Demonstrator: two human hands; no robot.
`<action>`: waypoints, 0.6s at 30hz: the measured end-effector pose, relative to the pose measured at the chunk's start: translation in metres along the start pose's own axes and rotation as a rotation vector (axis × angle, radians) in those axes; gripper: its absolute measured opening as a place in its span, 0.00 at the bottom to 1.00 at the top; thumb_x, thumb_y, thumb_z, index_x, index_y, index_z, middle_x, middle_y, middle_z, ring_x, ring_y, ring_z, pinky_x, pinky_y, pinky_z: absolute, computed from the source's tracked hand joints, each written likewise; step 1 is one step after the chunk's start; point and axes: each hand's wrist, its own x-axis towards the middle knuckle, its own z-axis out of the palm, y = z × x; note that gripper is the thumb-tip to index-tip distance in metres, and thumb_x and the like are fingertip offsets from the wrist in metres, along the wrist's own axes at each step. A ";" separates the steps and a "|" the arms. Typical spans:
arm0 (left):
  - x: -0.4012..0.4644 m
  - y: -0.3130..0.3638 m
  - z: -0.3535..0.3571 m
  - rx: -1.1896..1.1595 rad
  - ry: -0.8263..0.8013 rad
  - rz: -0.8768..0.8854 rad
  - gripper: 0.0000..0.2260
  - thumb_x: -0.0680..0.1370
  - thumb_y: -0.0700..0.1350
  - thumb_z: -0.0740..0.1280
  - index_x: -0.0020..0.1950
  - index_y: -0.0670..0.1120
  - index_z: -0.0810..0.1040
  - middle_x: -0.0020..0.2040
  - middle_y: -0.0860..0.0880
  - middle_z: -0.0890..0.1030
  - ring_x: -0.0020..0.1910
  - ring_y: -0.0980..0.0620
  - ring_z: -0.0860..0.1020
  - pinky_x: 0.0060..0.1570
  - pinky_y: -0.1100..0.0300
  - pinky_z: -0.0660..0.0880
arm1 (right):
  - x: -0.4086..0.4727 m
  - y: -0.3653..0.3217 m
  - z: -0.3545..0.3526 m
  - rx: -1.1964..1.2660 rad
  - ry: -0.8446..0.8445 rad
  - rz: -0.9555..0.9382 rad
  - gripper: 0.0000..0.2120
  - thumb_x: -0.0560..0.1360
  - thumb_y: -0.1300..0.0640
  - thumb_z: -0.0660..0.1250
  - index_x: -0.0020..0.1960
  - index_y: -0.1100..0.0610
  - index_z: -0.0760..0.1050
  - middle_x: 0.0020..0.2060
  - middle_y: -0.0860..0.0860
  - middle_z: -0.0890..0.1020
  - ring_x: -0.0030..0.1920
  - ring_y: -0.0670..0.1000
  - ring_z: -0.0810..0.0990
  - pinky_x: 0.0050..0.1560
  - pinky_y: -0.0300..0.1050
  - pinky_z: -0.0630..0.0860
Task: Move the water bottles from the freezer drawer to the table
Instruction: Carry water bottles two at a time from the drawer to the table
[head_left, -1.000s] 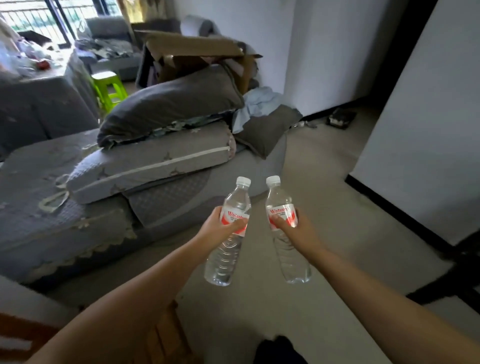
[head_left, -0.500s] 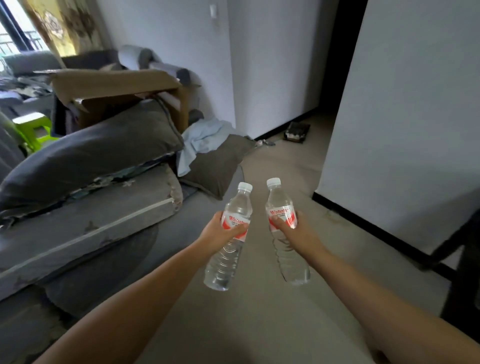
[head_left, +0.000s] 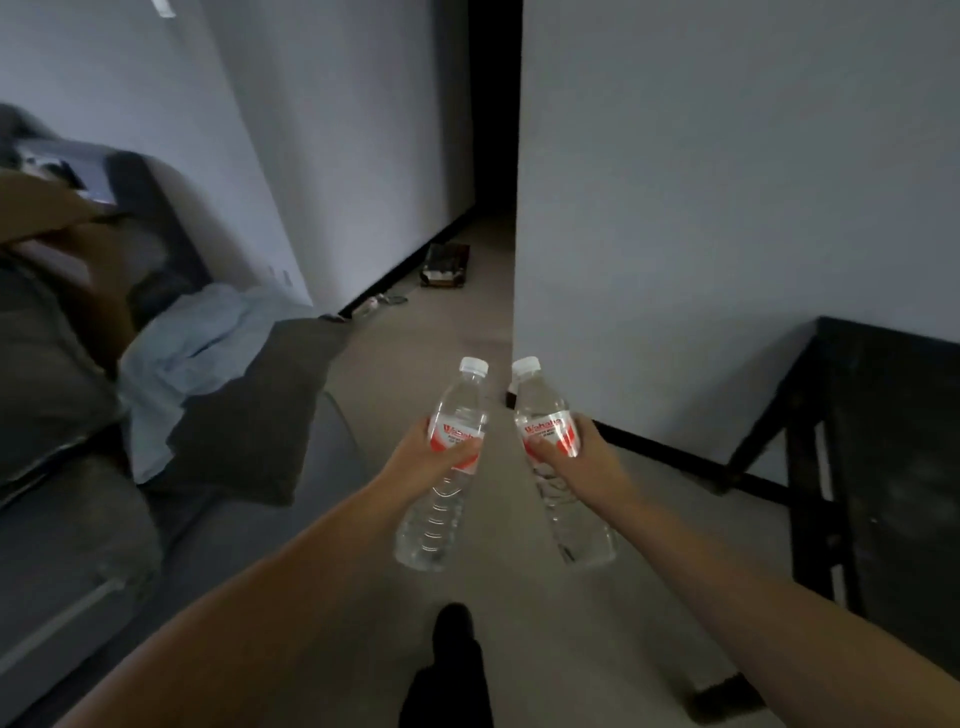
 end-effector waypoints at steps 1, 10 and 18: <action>0.029 0.007 0.006 -0.001 -0.038 0.015 0.16 0.72 0.50 0.74 0.56 0.47 0.78 0.47 0.48 0.85 0.42 0.54 0.83 0.39 0.63 0.78 | 0.019 0.002 -0.009 -0.004 0.052 0.016 0.21 0.72 0.44 0.71 0.59 0.50 0.69 0.46 0.44 0.79 0.43 0.41 0.78 0.37 0.32 0.69; 0.233 0.094 0.055 0.051 -0.402 0.092 0.25 0.68 0.56 0.75 0.59 0.50 0.73 0.51 0.48 0.82 0.47 0.49 0.82 0.45 0.54 0.80 | 0.135 0.005 -0.089 0.092 0.417 0.174 0.26 0.69 0.39 0.71 0.61 0.51 0.71 0.50 0.46 0.81 0.49 0.45 0.81 0.49 0.42 0.77; 0.302 0.150 0.184 0.196 -0.784 0.217 0.21 0.72 0.50 0.73 0.61 0.49 0.70 0.51 0.51 0.80 0.45 0.55 0.80 0.38 0.63 0.75 | 0.141 0.038 -0.153 0.184 0.730 0.381 0.28 0.71 0.43 0.71 0.64 0.54 0.68 0.52 0.49 0.80 0.50 0.48 0.81 0.46 0.40 0.76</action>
